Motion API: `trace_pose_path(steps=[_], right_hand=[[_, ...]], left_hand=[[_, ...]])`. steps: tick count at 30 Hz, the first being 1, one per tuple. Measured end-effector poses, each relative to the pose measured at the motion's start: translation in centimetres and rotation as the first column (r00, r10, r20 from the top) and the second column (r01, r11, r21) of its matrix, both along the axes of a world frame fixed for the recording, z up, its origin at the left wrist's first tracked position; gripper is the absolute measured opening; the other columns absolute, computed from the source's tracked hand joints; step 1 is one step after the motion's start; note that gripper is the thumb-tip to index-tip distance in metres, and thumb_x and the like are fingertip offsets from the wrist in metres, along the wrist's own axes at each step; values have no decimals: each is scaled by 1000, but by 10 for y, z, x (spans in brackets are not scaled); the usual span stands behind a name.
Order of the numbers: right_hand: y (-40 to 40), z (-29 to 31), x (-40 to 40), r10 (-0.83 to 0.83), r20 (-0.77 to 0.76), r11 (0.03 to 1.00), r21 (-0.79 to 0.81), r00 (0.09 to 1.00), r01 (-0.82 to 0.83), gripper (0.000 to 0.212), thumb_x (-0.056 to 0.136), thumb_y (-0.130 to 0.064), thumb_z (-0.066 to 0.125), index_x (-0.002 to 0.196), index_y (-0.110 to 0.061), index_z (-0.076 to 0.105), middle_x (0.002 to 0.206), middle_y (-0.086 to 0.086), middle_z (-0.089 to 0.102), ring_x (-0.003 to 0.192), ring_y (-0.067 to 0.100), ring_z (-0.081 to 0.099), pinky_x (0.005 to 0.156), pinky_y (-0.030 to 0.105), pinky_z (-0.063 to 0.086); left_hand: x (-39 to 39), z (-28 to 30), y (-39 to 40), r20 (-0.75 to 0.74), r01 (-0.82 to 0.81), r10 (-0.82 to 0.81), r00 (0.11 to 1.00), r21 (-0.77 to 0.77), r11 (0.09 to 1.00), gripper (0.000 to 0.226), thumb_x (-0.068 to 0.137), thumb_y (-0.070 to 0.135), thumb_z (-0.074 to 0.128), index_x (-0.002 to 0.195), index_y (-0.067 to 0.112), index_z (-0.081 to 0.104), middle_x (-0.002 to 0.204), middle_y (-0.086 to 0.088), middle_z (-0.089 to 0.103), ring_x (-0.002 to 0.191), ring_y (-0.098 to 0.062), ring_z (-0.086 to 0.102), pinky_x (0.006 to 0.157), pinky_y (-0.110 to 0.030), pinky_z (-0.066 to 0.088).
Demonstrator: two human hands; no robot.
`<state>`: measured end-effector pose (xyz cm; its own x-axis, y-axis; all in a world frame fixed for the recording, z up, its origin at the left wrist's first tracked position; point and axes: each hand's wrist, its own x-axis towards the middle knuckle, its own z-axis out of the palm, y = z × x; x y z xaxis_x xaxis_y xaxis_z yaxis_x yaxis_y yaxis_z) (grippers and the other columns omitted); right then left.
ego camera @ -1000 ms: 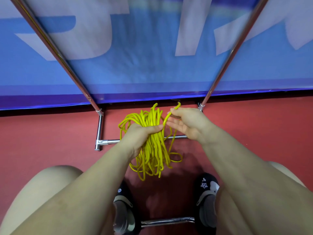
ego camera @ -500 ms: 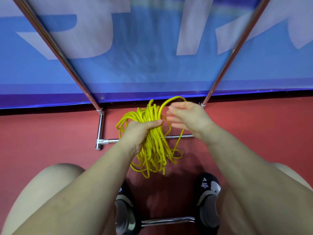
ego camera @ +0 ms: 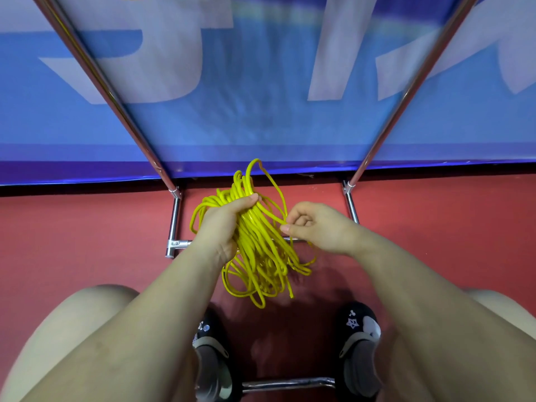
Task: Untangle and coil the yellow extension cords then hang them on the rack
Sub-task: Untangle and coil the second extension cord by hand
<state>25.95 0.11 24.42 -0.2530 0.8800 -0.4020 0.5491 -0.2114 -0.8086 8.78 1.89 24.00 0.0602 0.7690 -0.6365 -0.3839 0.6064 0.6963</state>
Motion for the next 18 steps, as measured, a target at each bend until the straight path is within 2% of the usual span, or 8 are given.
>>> trace_pose_path(steps=[2,4,7,9,12,15,18], right_hand=[[-1,0,7,142,129,990,-40,981,-138,12,90,-23,60,87,-13,55,68,0,47,59,9,39,56,18,33],[-6,-3,13,265,257,963,-121,929,-241,18,94,-27,53,90,-9,54,70,0,46,60,9,37,56,21,31],[-8,-5,20,203,276,979,-81,939,-188,17,95,-26,51,94,-9,56,77,2,52,61,9,41,58,24,33],[-5,-2,24,123,283,992,-7,951,-126,9,94,-23,53,96,-15,56,82,0,60,68,11,50,63,23,40],[-3,1,25,-2,170,997,75,985,-11,18,94,-18,53,111,-15,52,83,0,64,77,21,62,78,33,49],[0,5,24,-118,6,983,145,993,116,25,94,-14,52,118,-17,50,76,-2,62,64,28,64,73,44,54],[2,8,21,-159,-90,970,174,983,172,27,94,-12,53,120,-19,53,73,-3,59,55,22,60,72,52,55]], left_hand=[[-3,1,4,14,-66,66,998,3,998,5,78,9,68,77,5,67,67,-9,66,58,-22,66,58,-36,58],[-7,1,9,20,-130,130,991,20,991,5,79,10,69,80,6,67,70,-8,66,60,-21,66,63,-38,59],[-11,-1,10,2,-162,162,987,42,986,10,77,10,71,85,6,67,75,-10,66,64,-23,67,72,-46,58],[-11,0,9,-22,-176,177,984,59,983,6,78,8,71,79,5,66,66,-8,66,57,-21,66,62,-41,59],[-12,-1,10,-44,-192,196,980,76,978,7,80,6,69,75,5,64,54,-4,64,48,-16,63,48,-27,53],[-12,-3,9,-58,-165,169,984,61,984,7,79,6,69,75,4,64,55,-5,62,48,-17,62,48,-27,52],[-10,-7,8,-61,-128,130,990,41,991,6,79,6,69,76,5,64,57,-6,62,48,-18,62,48,-27,52]])
